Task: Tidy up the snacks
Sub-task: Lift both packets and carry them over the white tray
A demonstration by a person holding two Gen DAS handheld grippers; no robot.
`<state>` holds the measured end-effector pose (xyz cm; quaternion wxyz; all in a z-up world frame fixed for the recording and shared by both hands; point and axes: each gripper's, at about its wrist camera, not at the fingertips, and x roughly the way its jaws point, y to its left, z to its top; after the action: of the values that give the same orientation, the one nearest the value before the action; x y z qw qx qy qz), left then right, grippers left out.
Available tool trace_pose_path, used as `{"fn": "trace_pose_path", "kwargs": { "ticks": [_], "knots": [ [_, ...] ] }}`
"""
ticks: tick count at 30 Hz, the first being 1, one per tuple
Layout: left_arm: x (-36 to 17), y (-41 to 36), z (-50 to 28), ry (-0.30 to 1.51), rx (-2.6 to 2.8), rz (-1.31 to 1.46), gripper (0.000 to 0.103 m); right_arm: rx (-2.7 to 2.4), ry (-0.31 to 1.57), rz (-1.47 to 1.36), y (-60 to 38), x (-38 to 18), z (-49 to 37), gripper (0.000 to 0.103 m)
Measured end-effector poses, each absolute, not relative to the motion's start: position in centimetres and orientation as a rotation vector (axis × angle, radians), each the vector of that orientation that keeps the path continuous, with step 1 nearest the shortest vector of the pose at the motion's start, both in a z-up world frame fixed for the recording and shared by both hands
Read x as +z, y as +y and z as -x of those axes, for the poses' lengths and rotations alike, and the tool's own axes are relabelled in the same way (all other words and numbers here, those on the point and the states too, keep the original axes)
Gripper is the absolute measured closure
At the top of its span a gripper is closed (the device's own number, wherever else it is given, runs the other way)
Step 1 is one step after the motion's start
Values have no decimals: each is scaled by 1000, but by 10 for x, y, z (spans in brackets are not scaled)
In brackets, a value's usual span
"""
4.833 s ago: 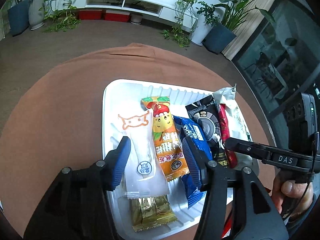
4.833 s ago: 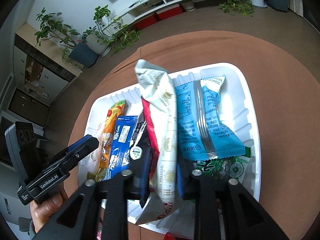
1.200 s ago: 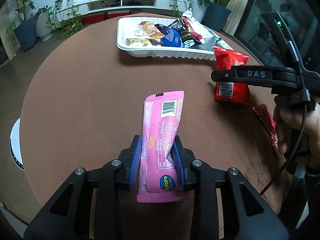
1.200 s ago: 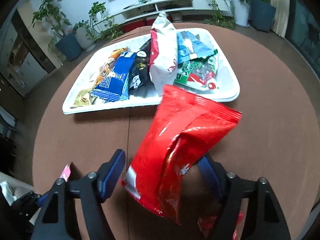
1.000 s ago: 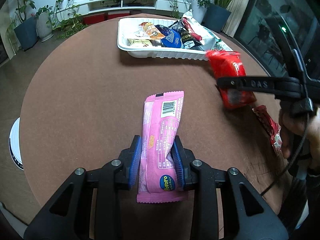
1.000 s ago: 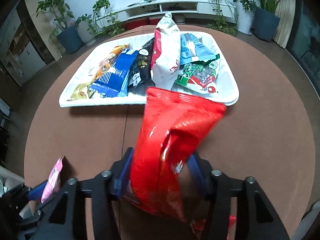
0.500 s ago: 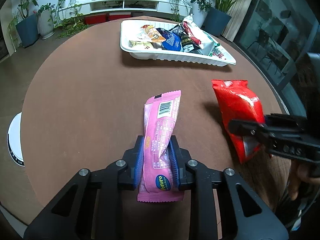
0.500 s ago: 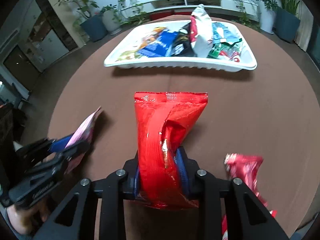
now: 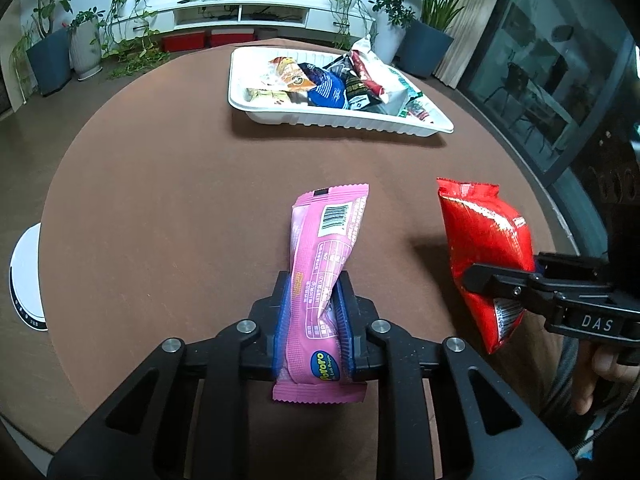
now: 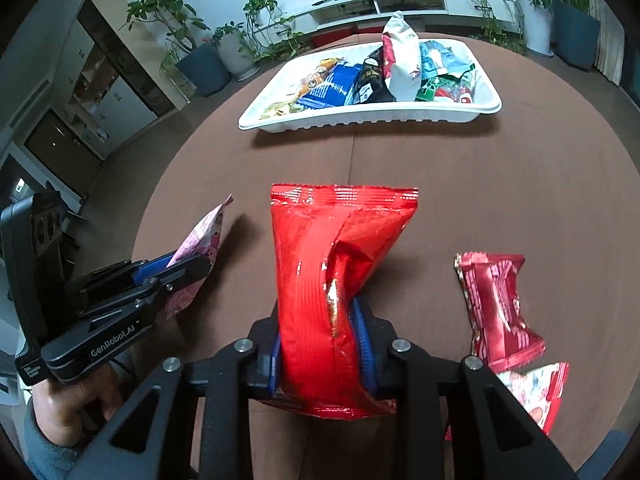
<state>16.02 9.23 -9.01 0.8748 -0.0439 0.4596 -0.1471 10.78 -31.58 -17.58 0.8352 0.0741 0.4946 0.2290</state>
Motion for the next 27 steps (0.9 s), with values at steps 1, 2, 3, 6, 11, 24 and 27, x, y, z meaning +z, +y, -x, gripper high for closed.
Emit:
{"fn": "trace_pose_path", "kwargs": {
  "ticks": [1,2,3,6,11,24,27],
  "knots": [
    [-89,92,-159,958,-310,97,84,489,1046,-166,-317,-175,-107,71],
    [-89,93,-159,957,-312,102,84,494,1043,-178,-319,-175,-106,71],
    [-88,93,-158,957,-315,110,84,497,1042,-191,-321,-174,-105,71],
    [-85,94,-155,946,-331,137,84,507,1037,-236,-330,-173,-103,71],
    [-74,100,-155,927,-351,197,84,506,1021,-328,-350,-168,-105,71],
    [-13,142,-196,814,-339,298,84,381,890,-471,-430,-124,-143,71],
    [6,149,-215,785,-335,295,84,365,846,-460,-441,-102,-159,71]
  ]
}}
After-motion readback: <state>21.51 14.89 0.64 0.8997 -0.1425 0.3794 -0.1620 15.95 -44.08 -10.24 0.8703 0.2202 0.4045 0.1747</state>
